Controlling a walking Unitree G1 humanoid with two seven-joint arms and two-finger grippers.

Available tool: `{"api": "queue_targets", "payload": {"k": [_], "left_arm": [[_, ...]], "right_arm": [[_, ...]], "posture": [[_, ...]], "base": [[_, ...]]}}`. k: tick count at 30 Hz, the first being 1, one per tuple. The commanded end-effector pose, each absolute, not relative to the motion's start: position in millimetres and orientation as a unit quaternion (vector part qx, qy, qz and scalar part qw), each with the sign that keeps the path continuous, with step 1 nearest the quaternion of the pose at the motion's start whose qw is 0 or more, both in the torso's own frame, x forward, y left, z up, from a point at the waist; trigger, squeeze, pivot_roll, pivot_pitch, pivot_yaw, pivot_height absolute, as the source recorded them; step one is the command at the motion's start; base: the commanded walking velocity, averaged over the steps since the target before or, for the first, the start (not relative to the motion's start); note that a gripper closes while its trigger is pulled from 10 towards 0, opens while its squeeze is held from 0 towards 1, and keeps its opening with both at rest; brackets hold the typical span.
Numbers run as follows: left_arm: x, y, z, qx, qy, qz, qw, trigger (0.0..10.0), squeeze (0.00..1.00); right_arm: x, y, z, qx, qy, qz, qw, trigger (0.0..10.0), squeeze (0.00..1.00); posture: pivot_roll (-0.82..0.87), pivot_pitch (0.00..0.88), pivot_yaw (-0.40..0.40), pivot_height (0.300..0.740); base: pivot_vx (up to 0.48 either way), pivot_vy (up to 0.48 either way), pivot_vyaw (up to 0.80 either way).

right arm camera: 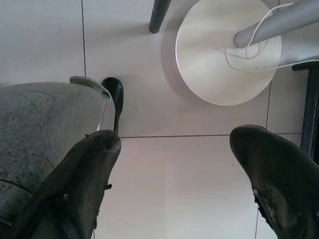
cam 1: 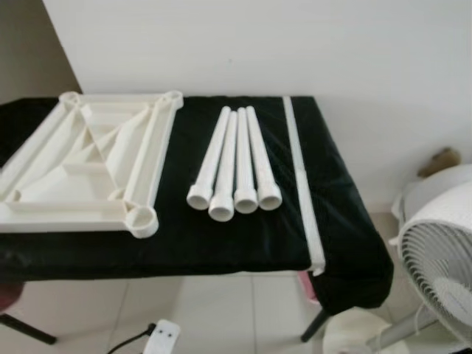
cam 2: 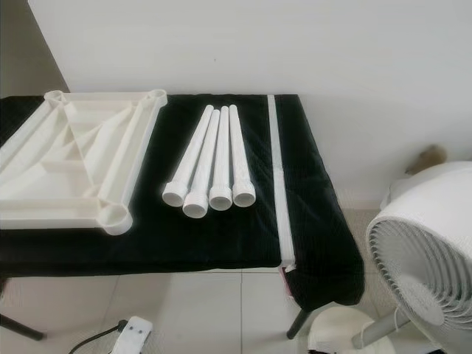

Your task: Building children table

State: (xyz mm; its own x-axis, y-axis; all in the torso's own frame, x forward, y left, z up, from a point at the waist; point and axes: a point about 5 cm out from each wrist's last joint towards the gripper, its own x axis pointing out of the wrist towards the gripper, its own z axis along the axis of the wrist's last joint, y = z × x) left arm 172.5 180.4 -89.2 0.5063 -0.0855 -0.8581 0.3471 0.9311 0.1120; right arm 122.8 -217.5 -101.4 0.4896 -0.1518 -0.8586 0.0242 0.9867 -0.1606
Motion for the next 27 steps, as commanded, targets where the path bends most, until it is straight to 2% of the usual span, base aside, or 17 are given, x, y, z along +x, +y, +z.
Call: {"api": "queue_targets", "payload": {"k": [1,5,9,10,12,15,19,20,23,27], "left_arm": [[170,178,-90,0.139,0.483,-0.144,0.853,10.0,0.0],[169,172,-92,0.128,0.485,-0.136,0.854,10.0,0.0],[169,171,-92,0.124,0.486,-0.128,0.856,10.0,0.0],[170,171,-92,0.117,0.486,-0.116,0.858,10.0,0.0],[170,171,-92,0.117,0.486,-0.116,0.858,10.0,0.0],[175,172,-89,0.112,0.478,-0.096,0.866,10.0,0.0],[180,175,-87,0.092,0.473,-0.079,0.873,10.0,0.0],[182,176,-86,0.095,0.469,-0.083,0.874,10.0,0.0],[182,176,-86,0.095,0.469,-0.083,0.874,10.0,0.0],[188,171,-83,0.083,0.463,-0.093,0.878,10.0,0.0]], "right_arm": [[120,-210,-104,-0.058,0.506,-0.038,0.86,10.0,0.0],[124,-214,-102,-0.074,0.502,-0.03,0.861,10.0,0.0],[125,-215,-101,-0.076,0.501,-0.028,0.861,10.0,0.0],[129,-216,-100,-0.082,0.499,-0.02,0.863,10.0,0.0],[129,-216,-100,-0.082,0.499,-0.02,0.863,10.0,0.0],[142,-211,-96,-0.099,0.488,0.013,0.867,10.0,0.0],[160,-204,-90,-0.1,0.468,0.025,0.878,10.0,0.0],[175,-200,-84,-0.084,0.443,0.015,0.892,10.0,0.0],[175,-200,-84,-0.084,0.443,0.015,0.892,10.0,0.0],[190,-200,-76,-0.049,0.405,-0.003,0.913,10.0,0.0]], "posture": [[-0.01,0.0,-0.001,0.74],[0.05,0.0,-0.044,0.74],[0.05,0.0,-0.044,0.74],[0.12,0.0,-0.088,0.74],[0.12,0.0,-0.088,0.74],[0.15,0.0,-0.112,0.74],[0.15,0.0,-0.103,0.74],[0.13,0.0,-0.081,0.74],[0.13,0.0,-0.081,0.74],[0.07,0.0,-0.043,0.74]], "base": [[0.0,0.0,0.0],[0.0,0.0,0.0],[0.0,0.0,0.0],[0.0,0.0,0.0],[0.0,0.0,0.0],[0.0,0.0,0.0],[0.0,0.0,0.0],[0.0,0.0,0.0],[0.0,0.0,0.0],[0.0,0.0,0.0]]}}
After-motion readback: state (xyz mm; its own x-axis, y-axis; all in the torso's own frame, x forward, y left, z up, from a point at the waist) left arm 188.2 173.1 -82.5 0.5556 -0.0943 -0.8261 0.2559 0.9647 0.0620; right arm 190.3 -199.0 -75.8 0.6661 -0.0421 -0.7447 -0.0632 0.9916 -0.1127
